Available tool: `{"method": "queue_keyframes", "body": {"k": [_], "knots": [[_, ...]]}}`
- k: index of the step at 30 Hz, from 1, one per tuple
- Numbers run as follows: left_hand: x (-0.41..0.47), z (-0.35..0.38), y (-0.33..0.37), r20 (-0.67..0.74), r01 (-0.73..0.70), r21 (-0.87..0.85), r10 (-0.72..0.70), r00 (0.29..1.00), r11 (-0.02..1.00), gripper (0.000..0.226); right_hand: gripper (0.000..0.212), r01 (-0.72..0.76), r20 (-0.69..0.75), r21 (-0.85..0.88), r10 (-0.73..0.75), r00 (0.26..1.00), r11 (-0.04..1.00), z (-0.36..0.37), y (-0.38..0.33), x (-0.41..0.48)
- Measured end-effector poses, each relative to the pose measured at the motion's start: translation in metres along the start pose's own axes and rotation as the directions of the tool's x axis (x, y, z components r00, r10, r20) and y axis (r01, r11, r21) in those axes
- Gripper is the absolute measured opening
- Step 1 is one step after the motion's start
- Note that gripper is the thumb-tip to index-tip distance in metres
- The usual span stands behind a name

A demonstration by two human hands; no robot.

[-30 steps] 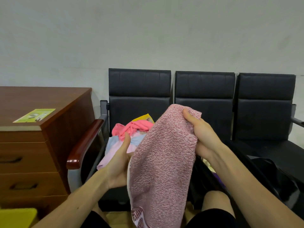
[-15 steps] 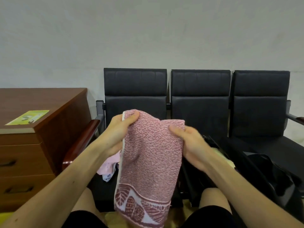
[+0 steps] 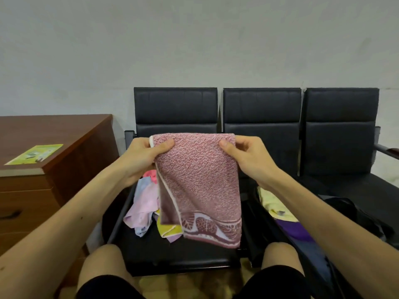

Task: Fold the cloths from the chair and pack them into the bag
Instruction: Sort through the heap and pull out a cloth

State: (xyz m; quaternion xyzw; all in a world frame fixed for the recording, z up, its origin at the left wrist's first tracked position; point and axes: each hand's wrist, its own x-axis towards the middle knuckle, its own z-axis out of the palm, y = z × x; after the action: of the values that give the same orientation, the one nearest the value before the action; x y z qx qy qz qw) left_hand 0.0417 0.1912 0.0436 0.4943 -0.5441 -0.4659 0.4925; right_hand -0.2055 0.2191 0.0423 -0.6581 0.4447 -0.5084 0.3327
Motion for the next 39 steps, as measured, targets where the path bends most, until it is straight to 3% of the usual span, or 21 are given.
{"method": "queue_keyframes", "body": {"k": [3,4,6,9,11,13,15,17,19,22,24,26,28,30,33,35,37,39], "knots": [[0.010,0.001,0.007,-0.018,-0.022,-0.060,0.021,1.000,0.998,0.038,0.081,-0.052,-0.005,0.089,0.052,0.999,0.995,-0.005,-0.012,0.007],[0.014,0.003,0.010,-0.024,-0.036,-0.062,0.035,0.999,0.997,0.038,0.080,-0.084,-0.012,0.171,0.088,0.996,0.982,-0.007,-0.014,0.009],[0.020,0.005,0.014,-0.038,-0.068,-0.043,0.066,0.997,0.997,0.030,0.048,-0.136,-0.006,0.322,0.146,0.989,0.937,-0.010,-0.015,0.017],[0.027,0.005,0.019,-0.063,-0.094,0.041,0.096,0.993,0.995,0.020,0.007,-0.155,-0.031,0.414,0.184,0.982,0.897,-0.012,-0.019,0.024],[0.031,0.001,0.020,-0.075,-0.109,0.101,0.117,0.990,0.989,0.021,0.020,-0.140,-0.062,0.431,0.184,0.981,0.892,-0.012,-0.018,0.028],[0.031,-0.002,0.020,-0.092,-0.127,0.122,0.138,0.986,0.984,0.020,0.028,-0.088,-0.097,0.342,0.128,0.987,0.936,-0.014,-0.017,0.029],[0.031,-0.004,0.018,-0.099,-0.134,0.101,0.144,0.985,0.986,0.016,0.033,0.043,-0.130,0.013,-0.040,0.991,0.999,-0.016,-0.012,0.029],[0.030,-0.006,0.015,-0.067,-0.125,0.043,0.128,0.990,0.991,0.015,0.032,0.176,-0.103,-0.351,-0.224,0.969,0.920,-0.018,-0.007,0.029],[0.029,-0.007,0.013,-0.016,-0.109,-0.020,0.109,0.994,0.994,0.023,0.028,0.205,-0.079,-0.497,-0.279,0.957,0.843,-0.020,-0.005,0.029],[0.028,-0.008,0.009,0.069,-0.122,-0.040,0.124,0.990,0.992,0.035,0.026,0.120,-0.072,-0.519,-0.184,0.980,0.846,-0.026,-0.005,0.033],[0.028,-0.009,0.006,0.118,-0.142,0.014,0.140,0.983,0.990,0.043,0.022,-0.052,-0.082,-0.300,0.028,0.996,0.953,-0.030,-0.011,0.034],[0.028,-0.009,0.003,0.123,-0.173,0.116,0.158,0.980,0.978,0.042,0.017,-0.273,-0.017,-0.033,0.272,0.962,0.962,-0.033,-0.019,0.035],[0.029,-0.006,0.002,0.090,-0.191,0.200,0.176,0.980,0.961,0.029,0.013,-0.399,0.079,0.055,0.394,0.916,0.915,-0.035,-0.024,0.035],[0.028,-0.002,0.002,0.043,-0.182,0.230,0.177,0.983,0.956,0.022,0.008,-0.424,0.141,0.069,0.412,0.900,0.903,-0.036,-0.025,0.036],[0.028,0.003,0.002,-0.022,-0.146,0.219,0.154,0.988,0.965,0.015,0.030,-0.377,0.210,-0.011,0.371,0.905,0.926,-0.037,-0.027,0.035],[0.028,0.004,0.002,-0.038,-0.123,0.229,0.135,0.990,0.966,0.009,0.034,-0.270,0.219,-0.215,0.316,0.923,0.938,-0.036,-0.026,0.034],[0.027,0.006,0.003,-0.041,-0.117,0.260,0.132,0.990,0.959,0.008,0.029,-0.101,0.185,-0.489,0.217,0.959,0.866,-0.035,-0.022,0.035],[0.025,0.007,0.003,-0.048,-0.138,0.277,0.157,0.986,0.951,0.010,0.019,0.015,0.177,-0.648,0.131,0.975,0.762,-0.034,-0.020,0.037]]}}
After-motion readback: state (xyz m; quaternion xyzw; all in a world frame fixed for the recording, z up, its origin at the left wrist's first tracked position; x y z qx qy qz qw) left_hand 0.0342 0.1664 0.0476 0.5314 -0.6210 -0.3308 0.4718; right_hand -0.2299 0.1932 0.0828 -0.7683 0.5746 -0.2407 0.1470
